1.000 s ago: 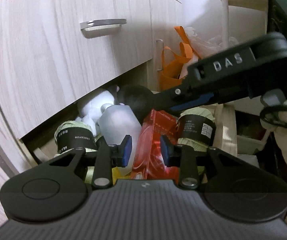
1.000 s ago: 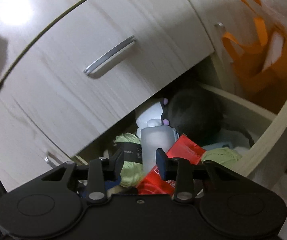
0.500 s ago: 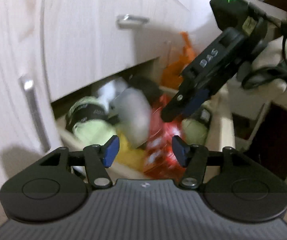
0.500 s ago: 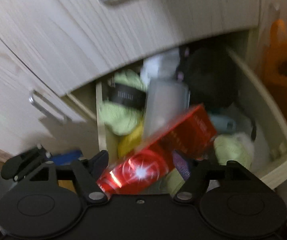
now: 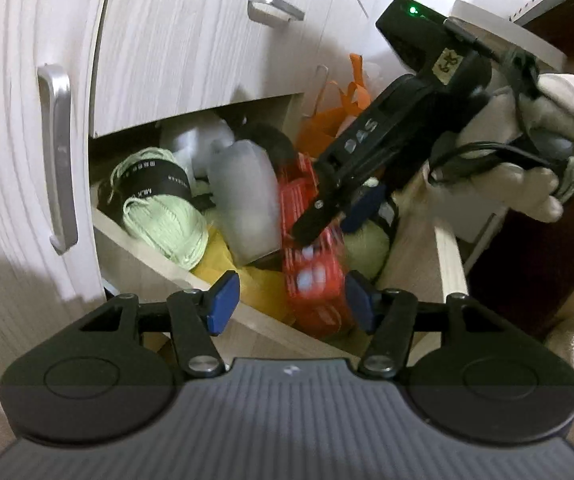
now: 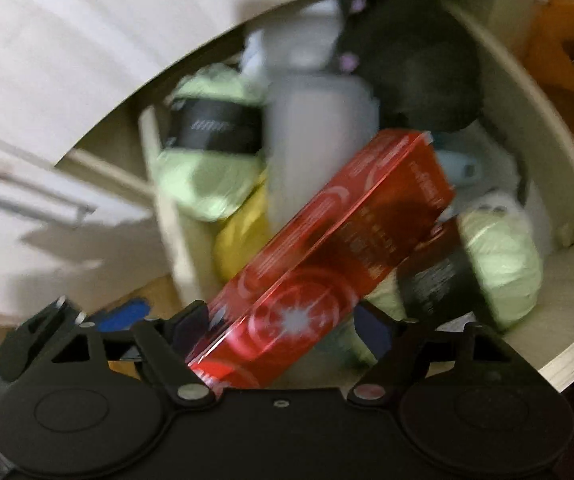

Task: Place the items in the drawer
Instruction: 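Open the left tool to release the box and withdraw it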

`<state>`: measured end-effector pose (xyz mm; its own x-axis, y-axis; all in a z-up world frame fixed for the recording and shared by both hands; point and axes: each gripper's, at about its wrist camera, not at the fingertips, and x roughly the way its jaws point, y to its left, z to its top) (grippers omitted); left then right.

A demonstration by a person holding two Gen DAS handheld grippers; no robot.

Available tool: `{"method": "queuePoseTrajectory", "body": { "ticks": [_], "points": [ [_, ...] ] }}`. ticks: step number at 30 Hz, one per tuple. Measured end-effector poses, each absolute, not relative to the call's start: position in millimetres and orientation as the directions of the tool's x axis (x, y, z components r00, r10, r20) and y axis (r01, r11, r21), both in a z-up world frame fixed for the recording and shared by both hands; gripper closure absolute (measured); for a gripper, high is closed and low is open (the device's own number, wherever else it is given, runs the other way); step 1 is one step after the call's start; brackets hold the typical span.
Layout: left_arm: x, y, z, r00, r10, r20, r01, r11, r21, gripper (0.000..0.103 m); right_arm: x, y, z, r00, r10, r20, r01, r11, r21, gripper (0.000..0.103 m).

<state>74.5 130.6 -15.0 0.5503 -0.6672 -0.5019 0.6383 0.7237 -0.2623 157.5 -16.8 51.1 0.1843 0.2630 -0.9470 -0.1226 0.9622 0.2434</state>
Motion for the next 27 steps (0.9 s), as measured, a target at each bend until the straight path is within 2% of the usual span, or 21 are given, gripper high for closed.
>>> {"method": "queuePoseTrajectory", "body": {
  "ticks": [2, 3, 7, 9, 11, 12, 13, 14, 16, 18, 21, 23, 25, 27],
  "points": [
    [74, 129, -15, 0.555, -0.666, -0.499, 0.632, 0.727, -0.267, 0.045, 162, -26, 54, 0.247, 0.223, -0.943, -0.121, 0.973, 0.199, 0.047],
    [74, 128, -15, 0.556, -0.666, -0.498, 0.63, 0.728, -0.27, 0.045, 164, -31, 55, 0.277, 0.203, -0.939, -0.119, 0.977, 0.176, 0.051],
    [68, 127, -7, 0.558, -0.671, -0.487, 0.63, 0.725, -0.278, 0.045, 169, -50, 58, 0.348, 0.189, -0.918, -0.117, 0.981, 0.158, 0.054],
    [62, 125, 0, 0.569, -0.667, -0.481, 0.63, 0.729, -0.267, 0.044, 158, -57, 65, 0.392, 0.237, -0.889, -0.146, 0.97, 0.194, 0.051],
    [55, 124, 10, 0.578, -0.671, -0.464, 0.63, 0.728, -0.27, 0.038, 133, -62, 77, 0.472, 0.345, -0.812, -0.201, 0.938, 0.282, 0.043],
    [52, 124, 15, 0.583, -0.675, -0.452, 0.622, 0.728, -0.286, 0.026, 118, -65, 84, 0.513, 0.403, -0.758, -0.236, 0.915, 0.327, 0.039],
    [50, 125, 21, 0.591, -0.676, -0.44, 0.606, 0.732, -0.312, 0.007, 101, -70, 90, 0.548, 0.447, -0.707, -0.277, 0.894, 0.352, 0.036],
    [47, 124, 27, 0.604, -0.669, -0.433, 0.582, 0.741, -0.335, 0.002, 84, -75, 96, 0.582, 0.475, -0.661, -0.316, 0.88, 0.354, 0.03],
    [36, 114, 38, 0.625, -0.628, -0.464, 0.546, 0.776, -0.314, 0.0, 53, -86, 104, 0.638, 0.491, -0.593, -0.377, 0.871, 0.316, 0.026],
    [24, 98, 46, 0.643, -0.585, -0.494, 0.548, 0.802, -0.236, 0.0, 28, -97, 104, 0.679, 0.498, -0.539, -0.421, 0.866, 0.269, 0.024],
    [12, 84, 55, 0.736, -0.496, -0.461, 0.451, 0.867, -0.212, 0.0, 4, -113, 95, 0.687, 0.528, -0.499, -0.485, 0.845, 0.226, 0.02],
    [14, 75, 55, 0.755, -0.419, -0.505, 0.367, 0.908, -0.204, 0.0, -10, -119, 85, 0.675, 0.55, -0.491, -0.539, 0.823, 0.18, 0.016],
    [13, 64, 54, 0.757, -0.358, -0.546, 0.329, 0.932, -0.155, 0.0, -26, -127, 72, 0.697, 0.57, -0.435, -0.583, 0.804, 0.119, 0.013],
    [7, 56, 51, 0.776, -0.306, -0.551, 0.308, 0.947, -0.093, 0.0, -34, -134, 54, 0.711, 0.568, -0.414, -0.585, 0.805, 0.1, 0.01]
  ]
}}
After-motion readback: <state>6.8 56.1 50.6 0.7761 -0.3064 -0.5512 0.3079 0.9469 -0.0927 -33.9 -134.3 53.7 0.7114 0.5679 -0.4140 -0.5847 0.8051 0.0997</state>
